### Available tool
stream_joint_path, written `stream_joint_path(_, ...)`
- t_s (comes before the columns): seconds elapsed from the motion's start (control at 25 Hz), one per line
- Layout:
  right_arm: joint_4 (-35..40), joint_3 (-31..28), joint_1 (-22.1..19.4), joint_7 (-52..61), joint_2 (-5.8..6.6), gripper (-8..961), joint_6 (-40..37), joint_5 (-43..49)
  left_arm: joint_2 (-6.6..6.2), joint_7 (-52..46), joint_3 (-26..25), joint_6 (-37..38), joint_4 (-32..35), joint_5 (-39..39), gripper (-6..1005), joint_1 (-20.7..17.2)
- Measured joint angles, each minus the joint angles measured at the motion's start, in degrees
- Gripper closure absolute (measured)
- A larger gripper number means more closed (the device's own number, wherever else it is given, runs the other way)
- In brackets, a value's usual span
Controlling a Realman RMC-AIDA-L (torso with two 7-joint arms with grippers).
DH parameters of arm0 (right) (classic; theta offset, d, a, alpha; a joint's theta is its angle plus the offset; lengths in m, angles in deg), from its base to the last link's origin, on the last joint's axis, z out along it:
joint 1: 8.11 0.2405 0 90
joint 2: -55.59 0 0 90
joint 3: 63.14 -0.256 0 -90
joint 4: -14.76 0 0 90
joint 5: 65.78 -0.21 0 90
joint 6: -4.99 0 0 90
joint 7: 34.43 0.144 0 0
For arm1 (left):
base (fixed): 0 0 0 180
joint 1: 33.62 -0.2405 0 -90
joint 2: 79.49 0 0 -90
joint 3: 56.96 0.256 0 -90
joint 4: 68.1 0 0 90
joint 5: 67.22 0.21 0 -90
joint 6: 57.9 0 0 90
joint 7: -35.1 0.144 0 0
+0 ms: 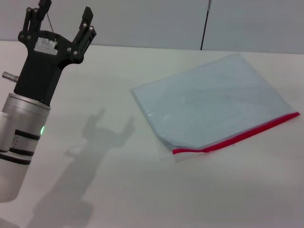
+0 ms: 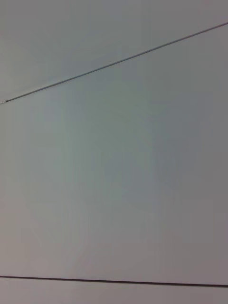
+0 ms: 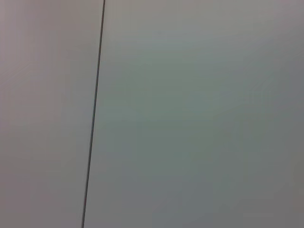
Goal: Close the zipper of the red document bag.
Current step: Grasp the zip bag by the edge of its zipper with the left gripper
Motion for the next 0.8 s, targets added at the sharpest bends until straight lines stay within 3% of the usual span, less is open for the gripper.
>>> stream_joint_path(0.8,0.09,0.0,0.08,0.0,0.0,62,0.0,0.09,-0.24,-0.01,1.76,0.82,-0.74,0.17,158,1.02)
